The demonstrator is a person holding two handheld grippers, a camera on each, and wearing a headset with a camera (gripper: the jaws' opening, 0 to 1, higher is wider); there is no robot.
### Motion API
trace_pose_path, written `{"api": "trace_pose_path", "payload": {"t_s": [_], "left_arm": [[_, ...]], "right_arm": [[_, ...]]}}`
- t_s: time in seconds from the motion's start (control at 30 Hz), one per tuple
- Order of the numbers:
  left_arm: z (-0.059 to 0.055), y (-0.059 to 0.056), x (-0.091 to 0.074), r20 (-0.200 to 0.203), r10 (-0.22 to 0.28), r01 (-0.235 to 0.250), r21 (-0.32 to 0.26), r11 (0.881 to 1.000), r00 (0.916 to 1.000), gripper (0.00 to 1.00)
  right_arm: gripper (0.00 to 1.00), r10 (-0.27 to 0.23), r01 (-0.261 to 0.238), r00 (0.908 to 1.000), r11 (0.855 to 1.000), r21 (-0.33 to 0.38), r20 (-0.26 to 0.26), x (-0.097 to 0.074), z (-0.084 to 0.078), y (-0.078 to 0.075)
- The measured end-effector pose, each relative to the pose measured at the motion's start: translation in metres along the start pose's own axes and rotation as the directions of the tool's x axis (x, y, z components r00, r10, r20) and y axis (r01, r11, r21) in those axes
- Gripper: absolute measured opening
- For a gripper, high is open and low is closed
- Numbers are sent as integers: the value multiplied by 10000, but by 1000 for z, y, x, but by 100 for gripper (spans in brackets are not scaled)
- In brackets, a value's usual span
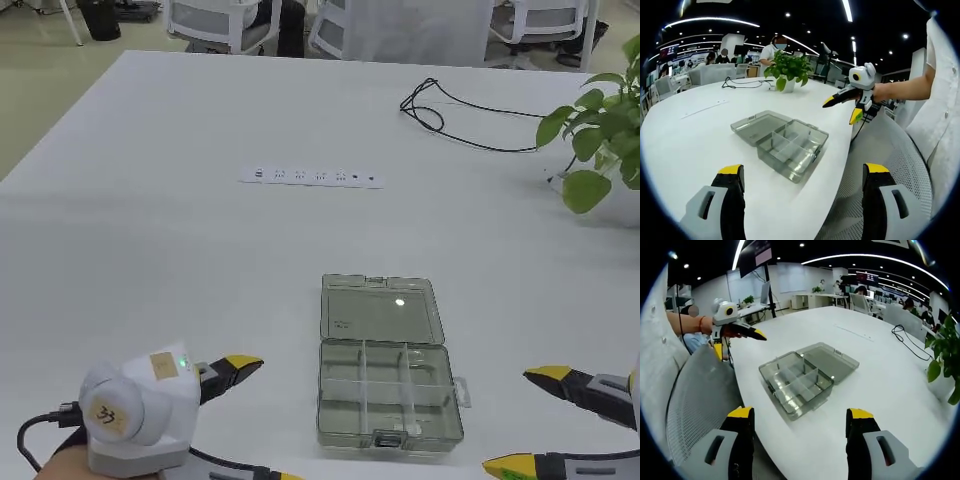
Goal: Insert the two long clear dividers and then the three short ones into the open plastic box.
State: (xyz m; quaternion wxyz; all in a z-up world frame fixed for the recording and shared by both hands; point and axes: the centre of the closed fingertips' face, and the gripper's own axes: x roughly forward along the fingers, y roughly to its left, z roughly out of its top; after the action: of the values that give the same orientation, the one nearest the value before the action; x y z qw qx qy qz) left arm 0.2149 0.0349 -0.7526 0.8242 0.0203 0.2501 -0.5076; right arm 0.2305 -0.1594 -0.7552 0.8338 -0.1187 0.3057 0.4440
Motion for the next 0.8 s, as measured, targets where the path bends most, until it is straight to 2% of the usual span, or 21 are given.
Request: {"api": "trace_pose_path", "payload": {"t_s": [0.8], "left_arm": [[0,-1,1,43,-39,39,31,10000,10000,100]], "right_arm": [[75,-14,14,10000,10000,-50,-5,-1,1,1]]}}
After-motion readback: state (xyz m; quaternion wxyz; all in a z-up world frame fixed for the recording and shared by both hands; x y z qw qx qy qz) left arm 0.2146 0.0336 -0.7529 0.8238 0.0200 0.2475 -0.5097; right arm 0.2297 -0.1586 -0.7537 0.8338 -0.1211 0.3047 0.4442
